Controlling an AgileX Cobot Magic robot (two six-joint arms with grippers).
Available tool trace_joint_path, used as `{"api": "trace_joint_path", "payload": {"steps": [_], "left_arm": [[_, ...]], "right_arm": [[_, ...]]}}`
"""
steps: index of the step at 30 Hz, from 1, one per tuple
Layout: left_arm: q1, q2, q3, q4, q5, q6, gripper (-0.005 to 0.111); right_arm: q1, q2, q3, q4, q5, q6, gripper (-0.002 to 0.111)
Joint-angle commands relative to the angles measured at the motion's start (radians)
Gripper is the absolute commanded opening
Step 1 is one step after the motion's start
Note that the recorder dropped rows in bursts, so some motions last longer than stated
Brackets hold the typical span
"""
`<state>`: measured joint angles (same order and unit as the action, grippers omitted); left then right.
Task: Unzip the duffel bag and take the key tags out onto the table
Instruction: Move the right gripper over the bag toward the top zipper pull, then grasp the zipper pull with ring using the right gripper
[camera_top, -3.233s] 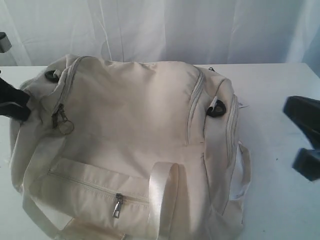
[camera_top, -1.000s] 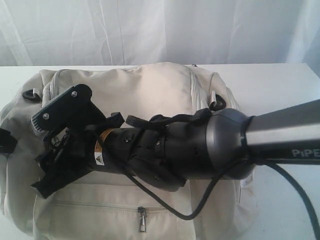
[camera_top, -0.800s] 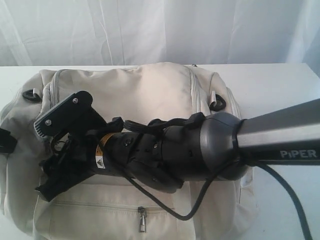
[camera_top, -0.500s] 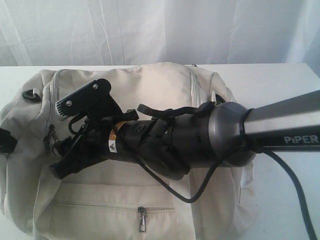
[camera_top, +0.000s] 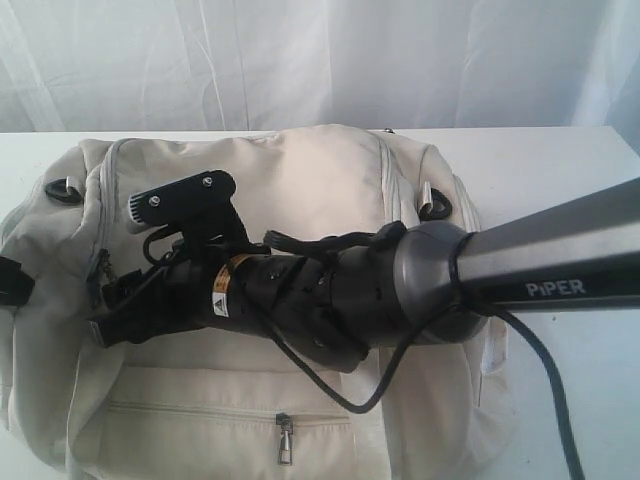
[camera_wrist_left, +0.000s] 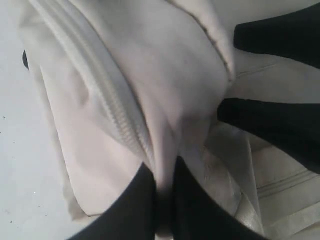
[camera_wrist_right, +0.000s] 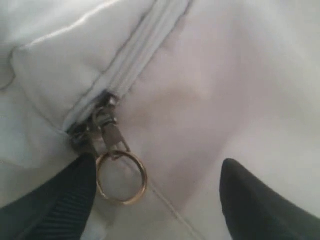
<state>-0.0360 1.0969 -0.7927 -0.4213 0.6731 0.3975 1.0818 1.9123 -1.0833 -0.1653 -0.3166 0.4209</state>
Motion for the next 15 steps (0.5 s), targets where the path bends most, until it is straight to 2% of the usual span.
{"api": "trace_joint_path", "payload": {"steps": [1,7,15], "left_arm": [[0.000,-0.014,0.004,-0.021,0.021,-0.004,0.000],[0.000,-0.014,0.004,-0.021,0.023,-0.004,0.000],[0.000,-0.014,0.004,-0.019,0.025,-0.004,0.000]], "right_arm": [[-0.006,0.006,-0.012,-0.011,-0.021,0.019,0.065],[-0.006,0.044,-0.045,-0.032,-0.018,0.108,0.065],[-0.006,0.044,-0.045,-0.236,0.023,0.286,0.052]]}}
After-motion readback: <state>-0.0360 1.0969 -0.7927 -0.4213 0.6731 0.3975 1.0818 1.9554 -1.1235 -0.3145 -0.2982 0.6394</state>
